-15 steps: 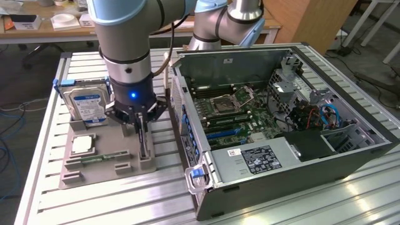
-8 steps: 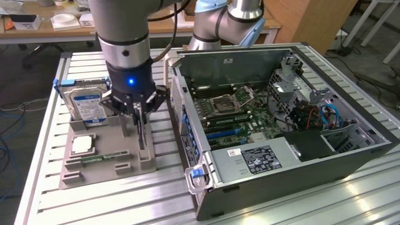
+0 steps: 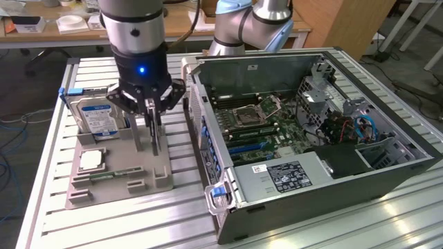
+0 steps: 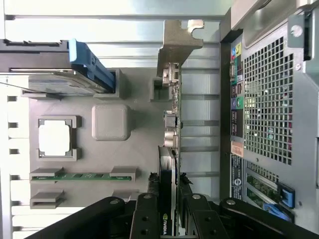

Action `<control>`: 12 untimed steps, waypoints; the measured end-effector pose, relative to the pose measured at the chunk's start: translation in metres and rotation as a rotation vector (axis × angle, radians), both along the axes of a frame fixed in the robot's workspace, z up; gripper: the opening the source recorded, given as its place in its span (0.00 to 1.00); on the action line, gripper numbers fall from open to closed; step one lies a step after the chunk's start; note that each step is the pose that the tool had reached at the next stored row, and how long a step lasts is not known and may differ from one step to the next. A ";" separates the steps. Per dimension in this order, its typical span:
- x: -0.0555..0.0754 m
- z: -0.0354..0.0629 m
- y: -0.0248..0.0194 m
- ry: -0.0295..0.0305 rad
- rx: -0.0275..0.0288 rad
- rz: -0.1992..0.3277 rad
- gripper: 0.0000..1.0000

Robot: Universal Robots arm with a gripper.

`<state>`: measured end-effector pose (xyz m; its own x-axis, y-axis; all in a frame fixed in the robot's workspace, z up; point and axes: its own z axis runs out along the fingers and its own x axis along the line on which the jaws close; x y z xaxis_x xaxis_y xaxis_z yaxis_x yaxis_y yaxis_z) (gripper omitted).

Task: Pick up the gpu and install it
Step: 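Pick up the gpu and move the gpu toward the slot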

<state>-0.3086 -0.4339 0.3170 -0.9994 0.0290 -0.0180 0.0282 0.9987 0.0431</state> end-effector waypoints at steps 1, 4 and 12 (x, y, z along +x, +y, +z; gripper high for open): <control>0.000 0.0045 0.0000 0.0000 -0.0001 0.000 0.26; 0.000 0.0180 0.0000 -0.0001 0.0000 0.000 0.26; 0.000 0.0541 0.0000 0.0001 -0.0001 0.000 0.26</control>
